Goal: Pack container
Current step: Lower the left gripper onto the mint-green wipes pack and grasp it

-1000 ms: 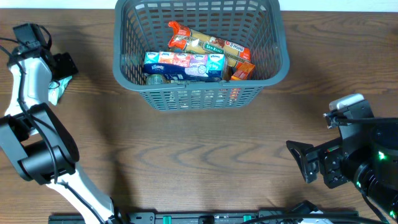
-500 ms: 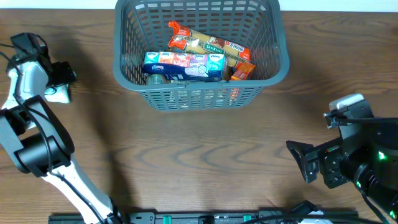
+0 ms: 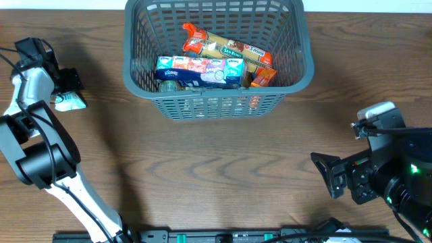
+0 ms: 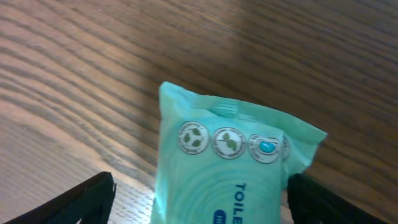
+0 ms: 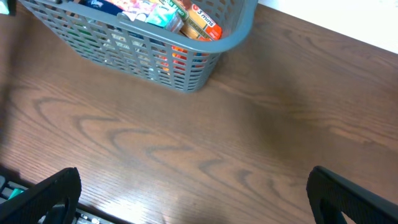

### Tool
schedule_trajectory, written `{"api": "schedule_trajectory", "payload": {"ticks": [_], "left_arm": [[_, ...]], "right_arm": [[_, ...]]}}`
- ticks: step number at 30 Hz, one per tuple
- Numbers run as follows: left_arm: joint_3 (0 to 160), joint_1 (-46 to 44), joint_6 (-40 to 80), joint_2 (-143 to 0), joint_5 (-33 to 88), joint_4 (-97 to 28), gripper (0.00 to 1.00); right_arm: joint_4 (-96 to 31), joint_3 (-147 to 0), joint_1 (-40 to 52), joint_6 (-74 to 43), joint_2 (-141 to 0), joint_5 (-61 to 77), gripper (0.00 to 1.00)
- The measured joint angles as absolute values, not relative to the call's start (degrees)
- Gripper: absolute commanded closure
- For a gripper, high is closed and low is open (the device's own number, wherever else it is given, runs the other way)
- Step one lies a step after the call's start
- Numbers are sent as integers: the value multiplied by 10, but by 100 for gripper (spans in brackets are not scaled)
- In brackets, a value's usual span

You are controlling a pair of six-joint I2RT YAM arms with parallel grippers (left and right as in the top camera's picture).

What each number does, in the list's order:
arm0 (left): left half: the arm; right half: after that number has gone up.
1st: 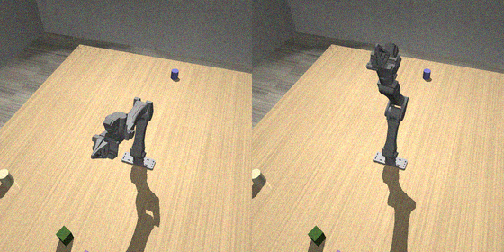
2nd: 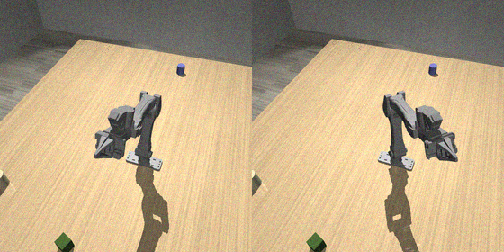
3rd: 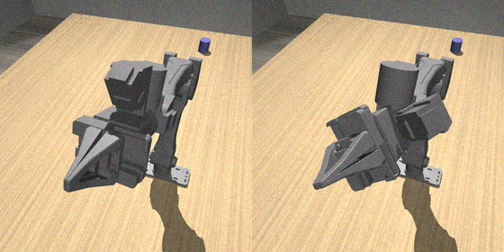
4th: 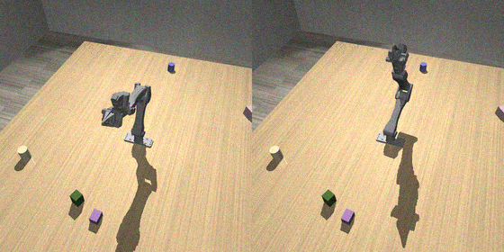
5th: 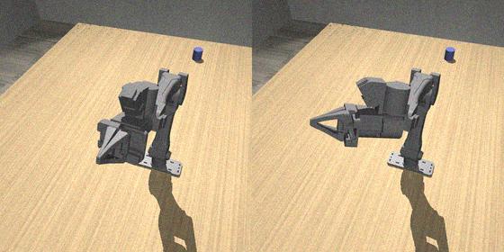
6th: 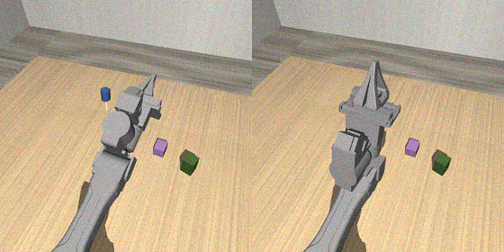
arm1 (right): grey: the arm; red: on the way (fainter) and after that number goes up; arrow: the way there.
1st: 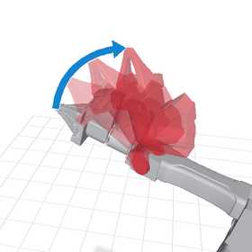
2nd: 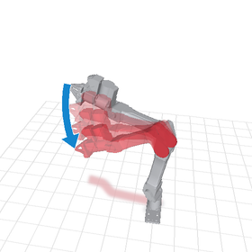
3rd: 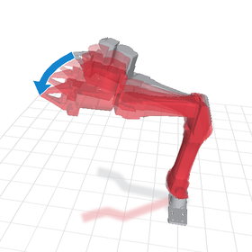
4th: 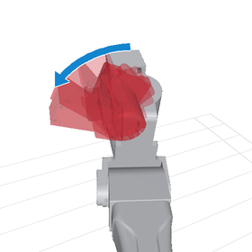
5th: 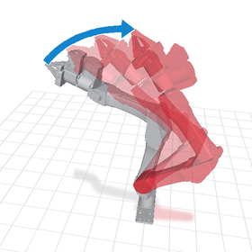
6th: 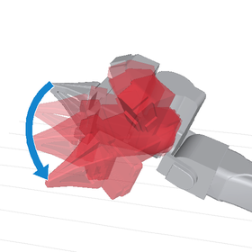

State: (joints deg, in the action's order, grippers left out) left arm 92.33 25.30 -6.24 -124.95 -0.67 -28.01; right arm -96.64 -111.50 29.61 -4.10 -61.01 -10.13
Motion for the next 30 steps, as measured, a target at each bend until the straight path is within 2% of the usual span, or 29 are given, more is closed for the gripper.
{"api": "schedule_trajectory", "payload": {"ticks": [8, 13, 16, 27, 28, 30], "left_arm": [[920, 253, -58, -1251, 11, -280, 25], [907, 253, -51, -1253, 26, -281, 27], [905, 253, -43, -1253, 29, -283, 35], [905, 253, -19, -1253, 31, -294, 54], [905, 253, -15, -1253, 31, -295, 60], [905, 253, -5, -1253, 30, -296, 63]], "right_arm": [[-966, -1115, 296, -41, -610, -101, 1], [-966, -1115, 296, -41, -610, -101, 1], [-966, -1115, 296, -41, -610, -101, 1], [-966, -1115, 296, -41, -610, -101, 1], [-966, -1115, 296, -41, -610, -101, 1], [-966, -1115, 296, -41, -610, -101, 1]]}}
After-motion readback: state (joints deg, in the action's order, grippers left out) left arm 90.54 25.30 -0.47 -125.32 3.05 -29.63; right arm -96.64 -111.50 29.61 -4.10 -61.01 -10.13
